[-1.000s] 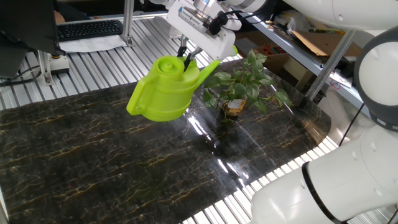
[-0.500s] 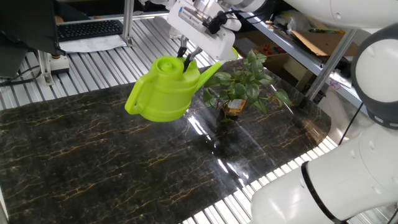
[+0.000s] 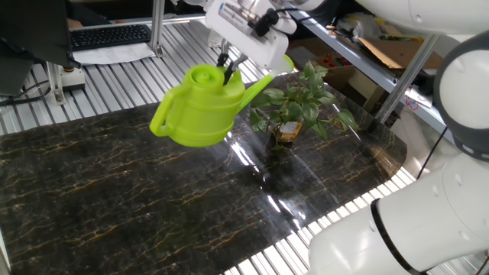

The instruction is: Water the plant

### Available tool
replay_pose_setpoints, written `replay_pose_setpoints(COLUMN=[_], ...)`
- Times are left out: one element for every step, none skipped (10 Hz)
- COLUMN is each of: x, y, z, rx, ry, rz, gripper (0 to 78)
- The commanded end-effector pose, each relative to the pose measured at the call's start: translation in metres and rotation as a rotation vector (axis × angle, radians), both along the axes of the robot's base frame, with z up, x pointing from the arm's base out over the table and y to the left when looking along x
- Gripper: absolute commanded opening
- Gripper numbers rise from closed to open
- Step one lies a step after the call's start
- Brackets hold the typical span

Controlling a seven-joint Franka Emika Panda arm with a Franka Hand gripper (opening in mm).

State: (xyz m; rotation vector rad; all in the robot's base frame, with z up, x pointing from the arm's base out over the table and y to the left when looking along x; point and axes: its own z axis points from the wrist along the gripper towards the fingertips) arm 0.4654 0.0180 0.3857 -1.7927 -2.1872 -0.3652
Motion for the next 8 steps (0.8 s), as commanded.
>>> replay_pose_setpoints(x=[-0.004,-0.004,-0.007,-0.009,-0.011,-0.013,-0.013,-0.010], y=[0.011,0.010,0.006,0.002,-0.001,-0.004,-0.005,-0.009], z=[0.022,0.023,0.037,0.047,0.055,0.061,0.062,0.068], rx=[0.006,0.017,0.067,0.079,0.086,0.098,0.104,0.114], ry=[-0.001,-0.001,0.008,0.016,0.022,0.026,0.027,0.039], rz=[-0.021,-0.024,-0.047,-0.048,-0.047,-0.044,-0.043,-0.037], gripper=[1.1,1.1,1.1,1.1,1.1,1.1,1.1,1.1])
